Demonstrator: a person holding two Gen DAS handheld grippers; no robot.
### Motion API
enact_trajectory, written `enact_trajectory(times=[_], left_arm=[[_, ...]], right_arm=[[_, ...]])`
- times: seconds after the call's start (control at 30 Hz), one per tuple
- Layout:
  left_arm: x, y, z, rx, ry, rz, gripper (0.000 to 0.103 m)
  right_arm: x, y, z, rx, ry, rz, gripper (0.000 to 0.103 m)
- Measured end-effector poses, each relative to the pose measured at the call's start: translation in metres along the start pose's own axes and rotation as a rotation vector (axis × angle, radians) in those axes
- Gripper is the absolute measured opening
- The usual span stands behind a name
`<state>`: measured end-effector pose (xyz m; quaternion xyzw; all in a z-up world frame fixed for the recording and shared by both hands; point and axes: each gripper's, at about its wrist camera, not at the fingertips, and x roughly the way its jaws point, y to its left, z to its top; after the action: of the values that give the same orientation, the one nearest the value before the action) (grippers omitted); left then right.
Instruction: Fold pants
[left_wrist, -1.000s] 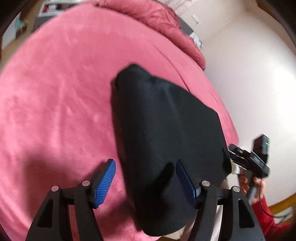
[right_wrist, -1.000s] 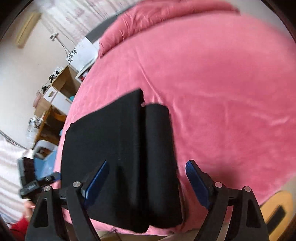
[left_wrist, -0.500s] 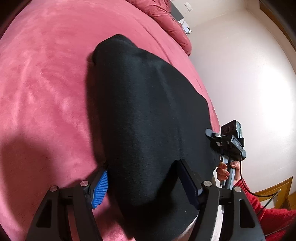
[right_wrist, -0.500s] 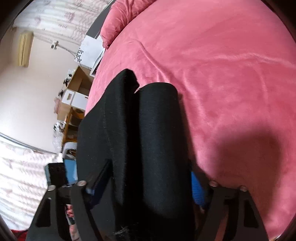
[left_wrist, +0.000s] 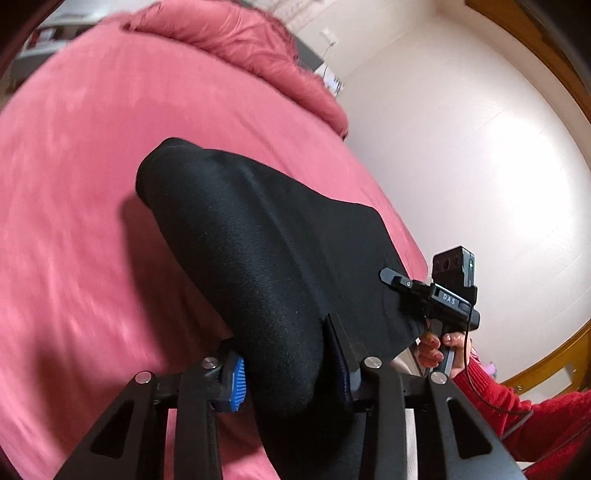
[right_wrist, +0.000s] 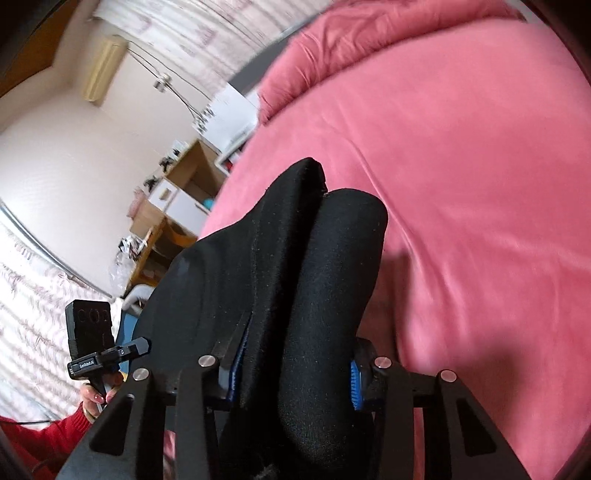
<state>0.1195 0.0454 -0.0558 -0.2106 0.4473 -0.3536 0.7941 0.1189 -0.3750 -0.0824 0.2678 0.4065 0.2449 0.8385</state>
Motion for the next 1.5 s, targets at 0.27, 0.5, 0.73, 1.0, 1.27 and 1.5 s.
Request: enact_trajectory(times=[0.27, 0.5, 0.73, 1.0, 1.27, 1.5], left_arm=[[0.008, 0.039, 0.088, -0.009, -0.105, 0.112, 0.037], [0.043, 0.080, 0.127, -0.001, -0.096, 0.177, 0.038], [0.062, 0.117, 0.106, 0.016, -0.100, 0.201, 0.060], [0.046, 0.121, 0.095, -0.105, -0.198, 0.284, 0.064], [0.017, 0.088, 0.043, -0.111, -0.250, 0.469, 0.063], [0.027, 0.035, -0.008, -0.025, -0.261, 0.660, 0.063]], right_arm=[[0.063, 0.013, 0.080, 0.012, -0.088, 0.024, 0.043], [0.117, -0.002, 0.121, -0.001, -0.068, -0.019, 0.043], [0.131, -0.053, 0.111, 0.096, -0.080, 0.018, 0.055], [0.106, -0.040, 0.107, 0.128, -0.118, -0.080, 0.068], [0.040, 0.006, 0.066, 0.042, -0.226, -0.302, 0.097], [0.031, 0.045, 0.010, -0.071, -0.173, -0.410, 0.103]])
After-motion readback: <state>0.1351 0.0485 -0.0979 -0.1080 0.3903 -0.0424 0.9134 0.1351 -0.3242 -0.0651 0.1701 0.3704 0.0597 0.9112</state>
